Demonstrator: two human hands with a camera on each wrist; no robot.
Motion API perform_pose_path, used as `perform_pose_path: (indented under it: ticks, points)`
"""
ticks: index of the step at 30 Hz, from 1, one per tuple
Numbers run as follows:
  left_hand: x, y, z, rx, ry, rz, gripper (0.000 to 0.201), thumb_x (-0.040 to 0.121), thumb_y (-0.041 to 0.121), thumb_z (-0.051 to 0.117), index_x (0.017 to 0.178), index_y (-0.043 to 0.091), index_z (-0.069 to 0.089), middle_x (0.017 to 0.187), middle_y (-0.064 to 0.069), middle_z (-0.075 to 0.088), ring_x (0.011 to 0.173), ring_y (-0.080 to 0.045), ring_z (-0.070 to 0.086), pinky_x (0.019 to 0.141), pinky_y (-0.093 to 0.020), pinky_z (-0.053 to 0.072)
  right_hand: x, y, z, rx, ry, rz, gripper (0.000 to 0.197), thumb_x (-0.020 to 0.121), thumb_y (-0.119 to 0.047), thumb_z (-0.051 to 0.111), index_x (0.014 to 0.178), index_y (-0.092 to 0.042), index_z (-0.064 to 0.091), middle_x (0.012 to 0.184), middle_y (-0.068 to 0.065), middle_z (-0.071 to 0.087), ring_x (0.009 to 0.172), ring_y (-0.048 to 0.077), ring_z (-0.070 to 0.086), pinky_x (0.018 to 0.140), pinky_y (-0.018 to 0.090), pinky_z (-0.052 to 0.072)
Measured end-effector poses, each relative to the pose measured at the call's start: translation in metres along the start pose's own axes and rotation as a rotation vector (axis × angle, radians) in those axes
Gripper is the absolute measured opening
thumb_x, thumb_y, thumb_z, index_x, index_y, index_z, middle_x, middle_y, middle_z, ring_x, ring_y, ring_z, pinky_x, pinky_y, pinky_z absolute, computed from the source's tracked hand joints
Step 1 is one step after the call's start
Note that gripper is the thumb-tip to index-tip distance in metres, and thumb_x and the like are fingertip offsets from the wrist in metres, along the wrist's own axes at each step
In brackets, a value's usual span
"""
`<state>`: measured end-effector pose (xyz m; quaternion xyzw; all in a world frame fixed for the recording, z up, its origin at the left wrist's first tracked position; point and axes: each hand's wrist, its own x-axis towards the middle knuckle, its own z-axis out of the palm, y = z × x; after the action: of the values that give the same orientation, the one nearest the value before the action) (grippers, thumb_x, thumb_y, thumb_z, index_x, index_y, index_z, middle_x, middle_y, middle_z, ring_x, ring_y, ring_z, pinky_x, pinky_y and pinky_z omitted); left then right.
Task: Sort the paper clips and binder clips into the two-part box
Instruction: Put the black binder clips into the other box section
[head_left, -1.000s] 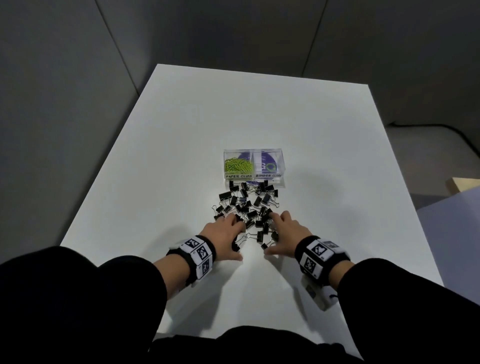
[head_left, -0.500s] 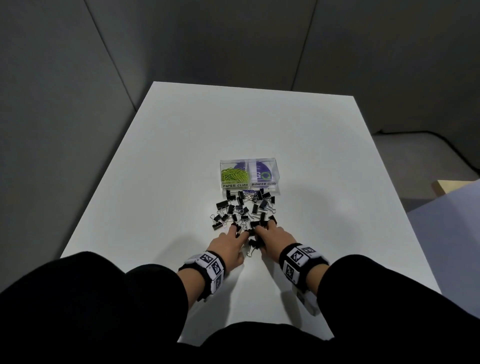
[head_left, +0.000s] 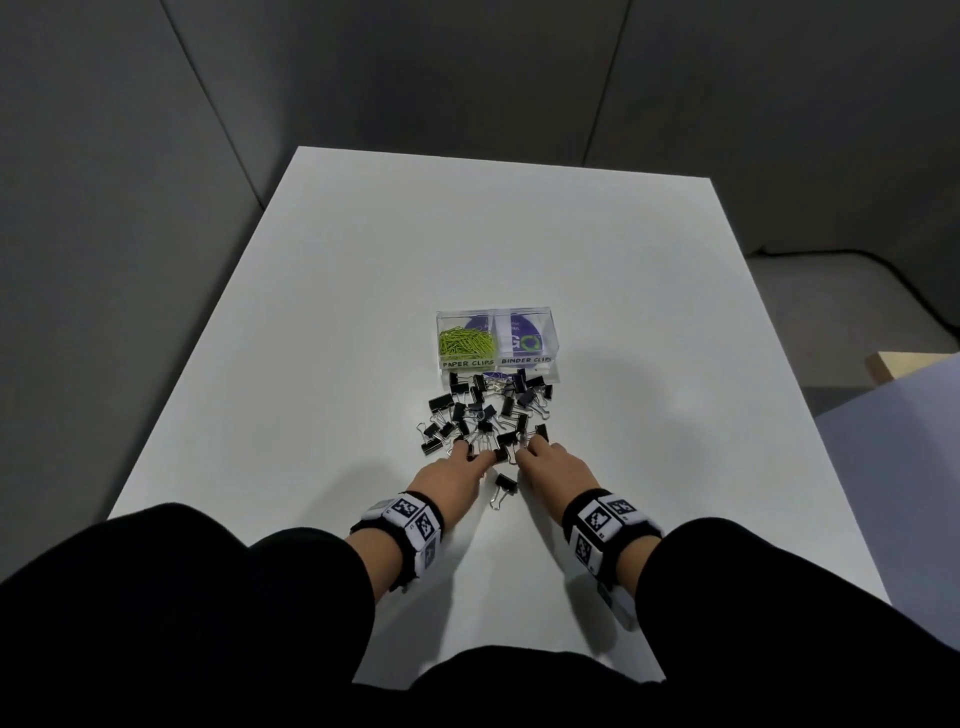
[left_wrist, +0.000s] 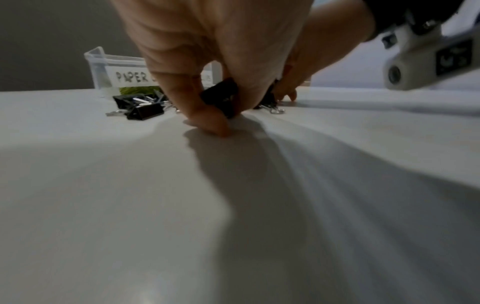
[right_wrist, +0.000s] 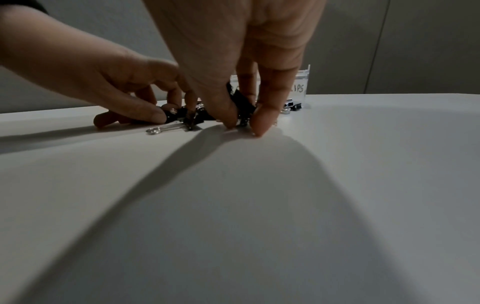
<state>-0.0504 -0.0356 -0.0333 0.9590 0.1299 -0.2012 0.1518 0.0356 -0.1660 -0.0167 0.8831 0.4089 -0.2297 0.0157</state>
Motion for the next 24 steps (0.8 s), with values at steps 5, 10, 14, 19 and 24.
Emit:
perform_pose_path:
  ticks: [5, 10, 14, 19, 24]
  points:
    - [0.0, -0.009, 0.002, -0.043, 0.012, 0.031, 0.039, 0.097, 0.018, 0.04, 0.136, 0.018, 0.036, 0.124, -0.014, 0.044, 0.088, -0.035, 0.06, 0.07, -0.039, 0.046, 0.002, 0.006, 0.007, 0.061, 0.094, -0.06, 0.028, 0.091, 0.0, 0.042, 0.116, 0.0, 0.054, 0.127, 0.021, 0.049, 0.105, 0.037, 0.054, 0.077, 0.042, 0.047]
    - [-0.003, -0.008, -0.001, -0.136, 0.011, -0.029, 0.038, 0.095, 0.02, 0.047, 0.131, 0.009, 0.04, 0.132, -0.011, 0.044, 0.101, -0.033, 0.059, 0.084, -0.039, 0.046, 0.007, 0.006, 0.013, 0.056, 0.119, -0.01, 0.022, 0.09, -0.001, 0.044, 0.111, -0.002, 0.052, 0.113, 0.022, 0.05, 0.097, 0.035, 0.055, 0.07, 0.041, 0.045]
    - [-0.003, -0.009, -0.003, -0.164, 0.022, -0.027, 0.034, 0.093, 0.022, 0.051, 0.124, 0.009, 0.044, 0.128, -0.009, 0.048, 0.1, -0.031, 0.059, 0.085, -0.037, 0.046, 0.01, 0.008, 0.012, 0.124, 0.099, 0.085, 0.024, 0.093, -0.01, 0.042, 0.116, -0.003, 0.045, 0.115, 0.018, 0.05, 0.099, 0.035, 0.054, 0.074, 0.038, 0.043]
    - [-0.004, -0.01, -0.005, -0.061, 0.02, 0.04, 0.034, 0.096, 0.021, 0.045, 0.128, 0.012, 0.043, 0.126, -0.009, 0.048, 0.097, -0.031, 0.06, 0.079, -0.037, 0.048, 0.011, 0.011, 0.015, 0.127, 0.122, 0.066, 0.026, 0.091, -0.006, 0.042, 0.117, -0.001, 0.045, 0.116, 0.018, 0.052, 0.098, 0.035, 0.055, 0.068, 0.037, 0.038]
    - [-0.007, -0.017, -0.006, -0.029, 0.045, 0.104, 0.033, 0.094, 0.016, 0.039, 0.127, 0.016, 0.046, 0.117, -0.012, 0.048, 0.073, -0.026, 0.052, 0.068, -0.035, 0.047, 0.01, 0.015, 0.017, 0.134, 0.186, 0.007, 0.017, 0.09, -0.006, 0.047, 0.104, 0.0, 0.055, 0.108, 0.02, 0.054, 0.088, 0.037, 0.057, 0.062, 0.036, 0.037]
